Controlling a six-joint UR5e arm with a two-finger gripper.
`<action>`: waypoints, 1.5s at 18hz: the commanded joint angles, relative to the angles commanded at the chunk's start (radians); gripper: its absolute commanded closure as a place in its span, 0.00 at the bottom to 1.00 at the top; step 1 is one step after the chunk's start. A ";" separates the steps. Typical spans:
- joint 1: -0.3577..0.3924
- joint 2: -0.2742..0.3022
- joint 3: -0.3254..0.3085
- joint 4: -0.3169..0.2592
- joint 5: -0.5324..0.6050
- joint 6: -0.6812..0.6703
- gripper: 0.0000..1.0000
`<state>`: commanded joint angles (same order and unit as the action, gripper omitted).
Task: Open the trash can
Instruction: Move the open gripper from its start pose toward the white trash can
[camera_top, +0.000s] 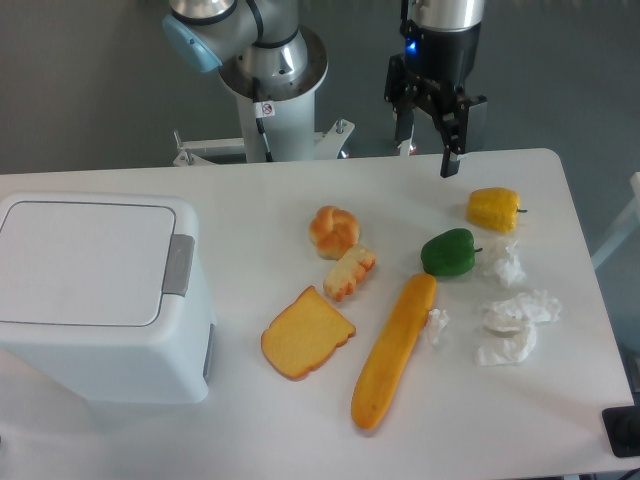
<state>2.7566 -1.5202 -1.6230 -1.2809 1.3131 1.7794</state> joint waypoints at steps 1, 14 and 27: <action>0.000 -0.002 0.000 0.000 0.000 0.000 0.00; -0.008 -0.003 0.023 0.000 -0.080 -0.164 0.00; -0.095 -0.011 0.054 0.067 -0.186 -0.598 0.00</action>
<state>2.6616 -1.5309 -1.5693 -1.2136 1.1275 1.1815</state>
